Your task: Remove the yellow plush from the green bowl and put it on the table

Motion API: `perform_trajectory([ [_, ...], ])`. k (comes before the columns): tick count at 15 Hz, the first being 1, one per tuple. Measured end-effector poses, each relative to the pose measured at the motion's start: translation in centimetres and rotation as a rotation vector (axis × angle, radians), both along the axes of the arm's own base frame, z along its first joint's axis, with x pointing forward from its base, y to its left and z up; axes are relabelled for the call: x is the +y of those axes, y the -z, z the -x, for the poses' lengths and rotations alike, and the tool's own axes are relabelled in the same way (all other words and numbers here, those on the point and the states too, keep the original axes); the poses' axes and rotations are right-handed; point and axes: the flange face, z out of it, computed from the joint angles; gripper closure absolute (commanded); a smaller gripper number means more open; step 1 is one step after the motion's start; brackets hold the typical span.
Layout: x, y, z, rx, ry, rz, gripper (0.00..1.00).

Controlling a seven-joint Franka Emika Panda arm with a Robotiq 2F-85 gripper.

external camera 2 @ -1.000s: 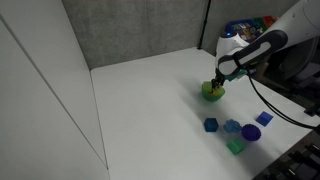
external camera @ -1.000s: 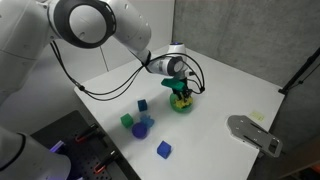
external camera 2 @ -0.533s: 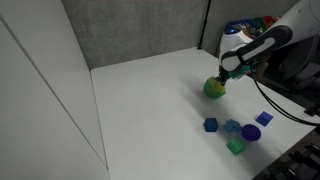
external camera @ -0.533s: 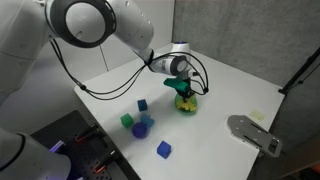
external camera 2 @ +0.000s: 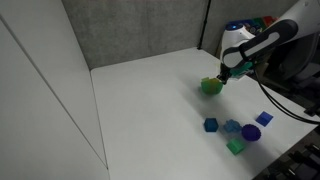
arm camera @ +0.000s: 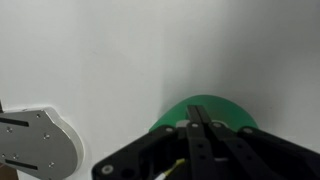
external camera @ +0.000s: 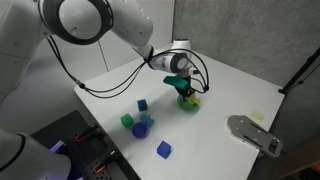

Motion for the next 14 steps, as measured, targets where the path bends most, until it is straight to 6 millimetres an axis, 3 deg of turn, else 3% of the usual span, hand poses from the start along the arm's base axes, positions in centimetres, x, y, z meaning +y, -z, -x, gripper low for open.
perform_trajectory([
  [8,1.0,-2.1,-0.2,0.001,0.006,-0.054,0.05],
  [9,1.1,-2.7,-0.2,0.008,0.011,-0.067,0.01],
  [14,0.6,-6.3,0.8,0.094,0.046,-0.109,0.00],
])
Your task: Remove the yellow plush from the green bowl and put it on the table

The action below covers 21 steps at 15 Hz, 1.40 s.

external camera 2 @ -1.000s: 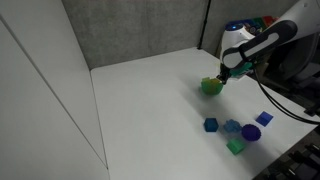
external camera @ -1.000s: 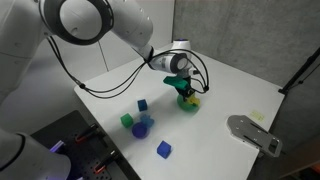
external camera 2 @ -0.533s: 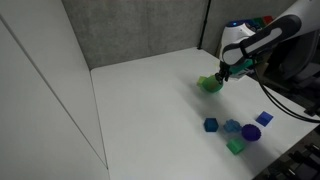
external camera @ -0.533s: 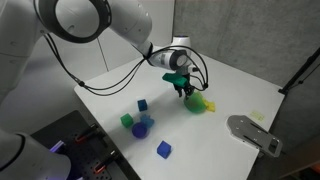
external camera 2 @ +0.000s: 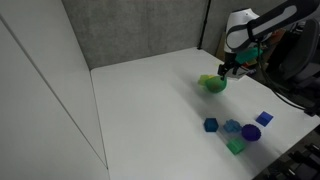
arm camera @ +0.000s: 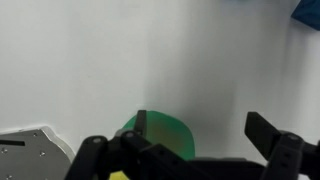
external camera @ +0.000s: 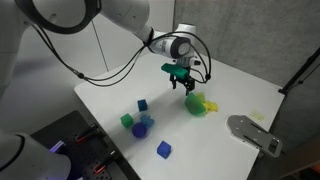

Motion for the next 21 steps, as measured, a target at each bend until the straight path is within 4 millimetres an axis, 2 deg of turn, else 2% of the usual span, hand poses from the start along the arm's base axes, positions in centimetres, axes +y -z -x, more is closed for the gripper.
perform_trajectory([
  [7,-0.5,-4.0,2.5,0.078,0.030,-0.009,0.00],
  [11,-1.5,-4.8,2.1,0.029,0.040,-0.007,0.00],
  [15,-2.3,-4.0,0.5,-0.038,0.037,0.000,0.00],
  [21,-3.1,-0.2,-2.8,-0.053,0.003,0.017,0.00],
])
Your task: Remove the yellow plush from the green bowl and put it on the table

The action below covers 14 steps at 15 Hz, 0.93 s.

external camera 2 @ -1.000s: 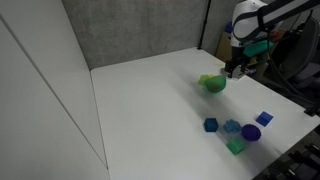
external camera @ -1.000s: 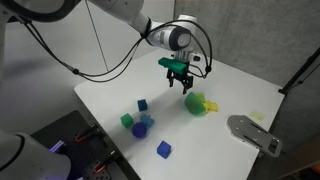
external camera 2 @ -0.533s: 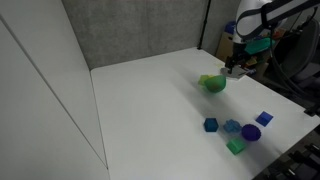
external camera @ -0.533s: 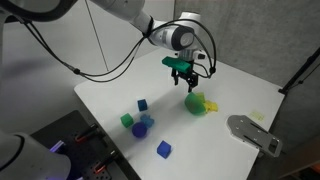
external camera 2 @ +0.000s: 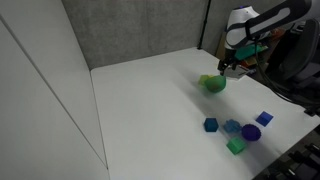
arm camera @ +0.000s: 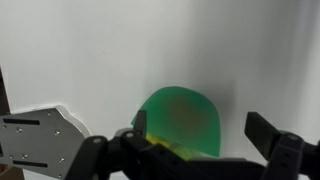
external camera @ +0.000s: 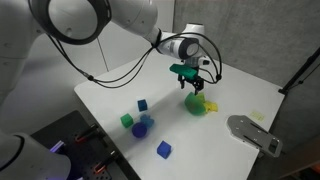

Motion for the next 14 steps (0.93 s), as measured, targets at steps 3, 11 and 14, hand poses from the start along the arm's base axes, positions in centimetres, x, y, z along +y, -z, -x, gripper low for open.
perform_trajectory([
  [3,-0.7,1.5,-1.7,-0.003,-0.047,0.023,0.00],
  [11,-1.6,3.6,-3.8,0.080,-0.191,0.037,0.00],
  [14,-1.5,3.8,-3.8,0.081,-0.191,0.036,0.00],
])
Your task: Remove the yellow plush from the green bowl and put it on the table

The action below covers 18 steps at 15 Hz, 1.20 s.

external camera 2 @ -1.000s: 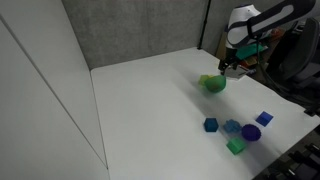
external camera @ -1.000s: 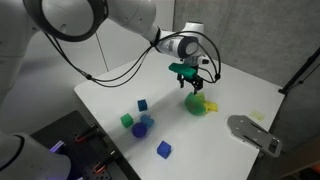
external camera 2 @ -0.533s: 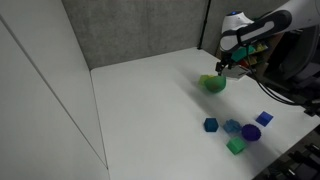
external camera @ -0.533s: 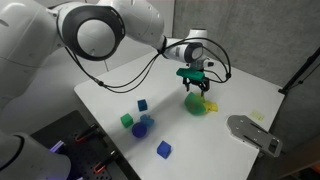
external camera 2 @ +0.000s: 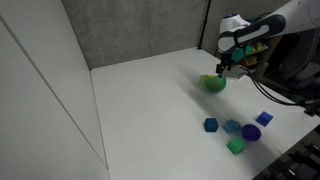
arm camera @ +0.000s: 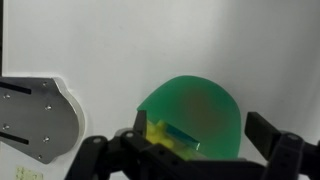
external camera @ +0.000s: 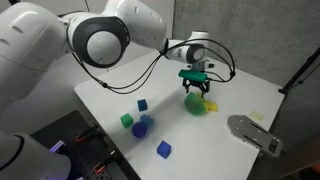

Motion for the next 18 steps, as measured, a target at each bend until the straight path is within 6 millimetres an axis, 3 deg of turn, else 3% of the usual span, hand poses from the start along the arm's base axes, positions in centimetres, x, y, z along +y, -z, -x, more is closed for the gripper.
perform_trajectory([
  [18,1.8,5.2,-0.6,-0.046,-0.150,0.053,0.00],
])
